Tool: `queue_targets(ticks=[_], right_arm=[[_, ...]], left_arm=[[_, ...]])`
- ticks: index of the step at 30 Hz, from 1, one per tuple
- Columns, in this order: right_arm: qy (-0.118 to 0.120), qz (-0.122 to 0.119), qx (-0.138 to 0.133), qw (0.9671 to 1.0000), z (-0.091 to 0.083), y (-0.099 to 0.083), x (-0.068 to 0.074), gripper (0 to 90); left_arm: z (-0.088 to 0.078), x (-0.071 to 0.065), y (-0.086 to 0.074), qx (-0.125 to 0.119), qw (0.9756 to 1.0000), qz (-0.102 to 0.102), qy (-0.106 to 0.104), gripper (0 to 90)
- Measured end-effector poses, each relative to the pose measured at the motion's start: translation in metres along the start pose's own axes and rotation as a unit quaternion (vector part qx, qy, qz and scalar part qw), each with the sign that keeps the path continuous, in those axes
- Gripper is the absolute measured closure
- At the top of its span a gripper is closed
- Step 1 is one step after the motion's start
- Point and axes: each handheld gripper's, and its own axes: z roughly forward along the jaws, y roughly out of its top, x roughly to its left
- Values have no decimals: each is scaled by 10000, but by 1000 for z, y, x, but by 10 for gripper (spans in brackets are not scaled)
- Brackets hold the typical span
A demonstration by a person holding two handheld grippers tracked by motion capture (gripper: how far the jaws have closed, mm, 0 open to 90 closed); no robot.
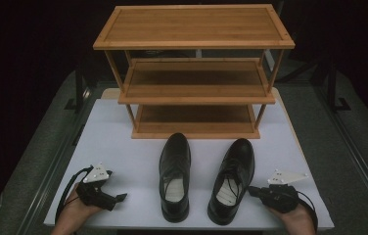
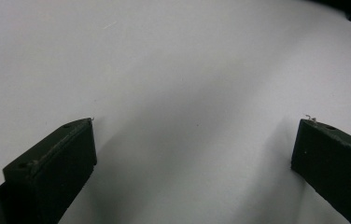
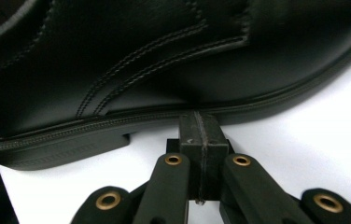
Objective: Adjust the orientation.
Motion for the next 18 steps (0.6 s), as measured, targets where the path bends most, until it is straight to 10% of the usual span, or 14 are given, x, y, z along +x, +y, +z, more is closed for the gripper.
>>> queue_targets(ticks=[18], right_arm=[[121,-81,32,9999,15,13,5,898]], left_arm=[[0,0,0,-1,10000,0,0,0]])
